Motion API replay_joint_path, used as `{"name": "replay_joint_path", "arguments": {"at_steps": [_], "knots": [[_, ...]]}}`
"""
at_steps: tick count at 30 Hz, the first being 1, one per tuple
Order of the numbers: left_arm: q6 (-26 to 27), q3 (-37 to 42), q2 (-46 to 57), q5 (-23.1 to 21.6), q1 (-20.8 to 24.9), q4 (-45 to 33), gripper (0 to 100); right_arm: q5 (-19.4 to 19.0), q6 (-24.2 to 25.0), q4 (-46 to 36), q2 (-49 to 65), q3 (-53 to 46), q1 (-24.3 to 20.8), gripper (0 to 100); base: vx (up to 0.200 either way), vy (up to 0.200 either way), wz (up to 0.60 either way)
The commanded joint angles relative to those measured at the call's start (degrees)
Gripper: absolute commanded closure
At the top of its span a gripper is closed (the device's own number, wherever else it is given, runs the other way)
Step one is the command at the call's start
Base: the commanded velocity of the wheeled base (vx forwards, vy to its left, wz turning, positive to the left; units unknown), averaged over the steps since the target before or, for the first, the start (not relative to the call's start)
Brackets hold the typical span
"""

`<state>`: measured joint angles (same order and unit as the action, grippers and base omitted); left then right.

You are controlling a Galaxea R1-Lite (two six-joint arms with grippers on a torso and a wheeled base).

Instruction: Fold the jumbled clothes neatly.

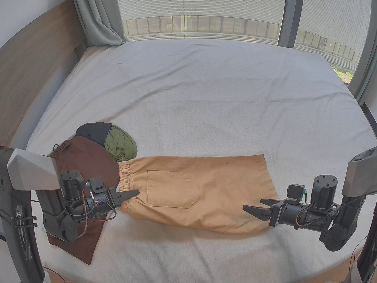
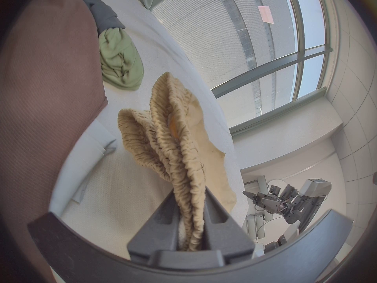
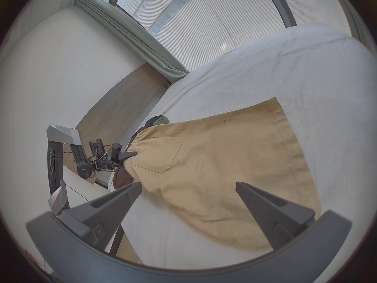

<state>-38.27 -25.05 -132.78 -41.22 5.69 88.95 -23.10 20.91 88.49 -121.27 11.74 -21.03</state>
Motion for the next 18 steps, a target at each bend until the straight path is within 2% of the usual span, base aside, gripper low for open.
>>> {"name": "replay_joint_path", "arguments": {"at_steps": [1,6,10,15,18], "knots": [[-0.14,1.23,3.58,-2.29,-2.79,-0.01,100,-0.01,0.01,0.01,-0.10,-0.05,-0.06,0,0.000,0.000,0.00],[-0.14,1.94,4.90,-5.28,-5.25,-0.01,100,-0.01,0.01,-0.07,-0.10,-0.05,-0.24,0,0.000,0.000,0.00],[0.12,2.02,5.07,-5.45,-5.87,-0.01,100,-0.01,0.01,0.01,-0.10,-0.05,-0.15,0,0.000,0.000,0.00],[4.60,2.29,4.90,-5.63,-7.28,-0.10,100,-0.01,0.01,0.01,-0.10,-0.05,-0.24,0,0.000,0.000,0.00],[5.31,3.08,5.34,-5.89,-7.71,-0.10,100,-0.01,0.01,0.01,-0.10,-0.05,-0.24,0,0.000,0.000,0.00]]}}
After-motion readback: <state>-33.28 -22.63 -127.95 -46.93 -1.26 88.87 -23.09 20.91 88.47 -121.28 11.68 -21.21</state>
